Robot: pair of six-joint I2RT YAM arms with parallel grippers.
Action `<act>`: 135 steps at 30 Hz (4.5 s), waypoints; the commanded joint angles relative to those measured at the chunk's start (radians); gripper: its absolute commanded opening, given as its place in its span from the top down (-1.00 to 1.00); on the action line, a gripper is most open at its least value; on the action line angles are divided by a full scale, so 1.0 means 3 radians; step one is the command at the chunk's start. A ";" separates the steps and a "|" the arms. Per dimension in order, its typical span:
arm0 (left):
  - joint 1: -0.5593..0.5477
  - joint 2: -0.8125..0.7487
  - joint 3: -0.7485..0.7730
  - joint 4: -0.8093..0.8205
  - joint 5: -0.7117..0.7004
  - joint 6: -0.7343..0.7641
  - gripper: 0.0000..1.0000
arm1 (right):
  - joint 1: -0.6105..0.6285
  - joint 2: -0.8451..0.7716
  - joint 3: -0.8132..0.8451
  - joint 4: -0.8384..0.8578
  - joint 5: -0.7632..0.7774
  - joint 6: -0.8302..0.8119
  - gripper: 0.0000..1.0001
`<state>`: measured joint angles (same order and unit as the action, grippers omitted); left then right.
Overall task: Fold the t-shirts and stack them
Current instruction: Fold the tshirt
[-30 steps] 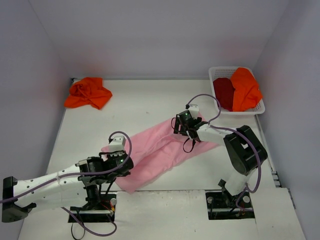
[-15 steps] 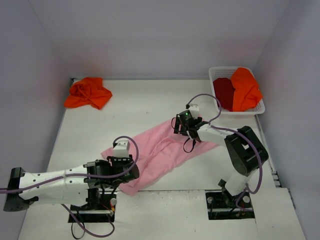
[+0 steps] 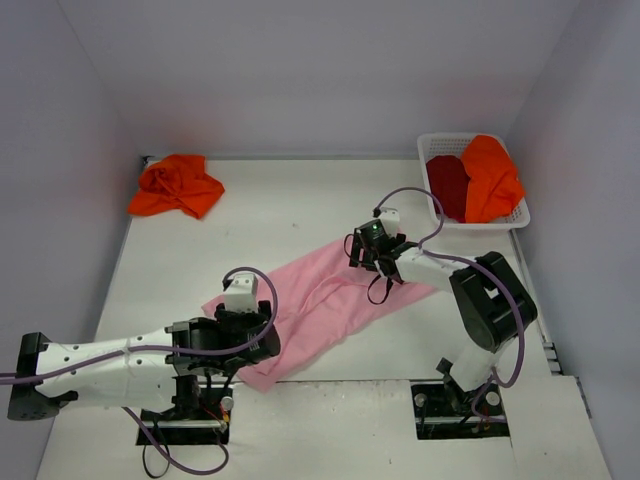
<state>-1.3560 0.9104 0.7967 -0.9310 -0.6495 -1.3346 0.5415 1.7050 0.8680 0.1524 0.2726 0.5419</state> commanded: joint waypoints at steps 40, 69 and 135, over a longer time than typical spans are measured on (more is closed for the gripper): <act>0.2126 0.1511 -0.0774 0.2770 0.1208 0.0700 -0.08 | -0.0307 0.0293 0.0537 0.0080 -0.0039 -0.0242 -0.55; 0.3113 0.2533 -0.0012 0.3374 0.1776 0.1386 -0.08 | -0.0890 -0.0391 0.0062 0.0070 0.0298 -0.0375 -0.56; 0.3344 0.2457 0.0070 0.3349 0.2129 0.1483 -0.08 | -0.0583 -0.1071 -0.0818 -0.0334 -0.0136 0.0566 -0.01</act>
<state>-0.3706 1.6695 0.8406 0.1268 -0.0120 -0.8974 0.3565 1.3922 0.6186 0.0418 0.2020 0.6918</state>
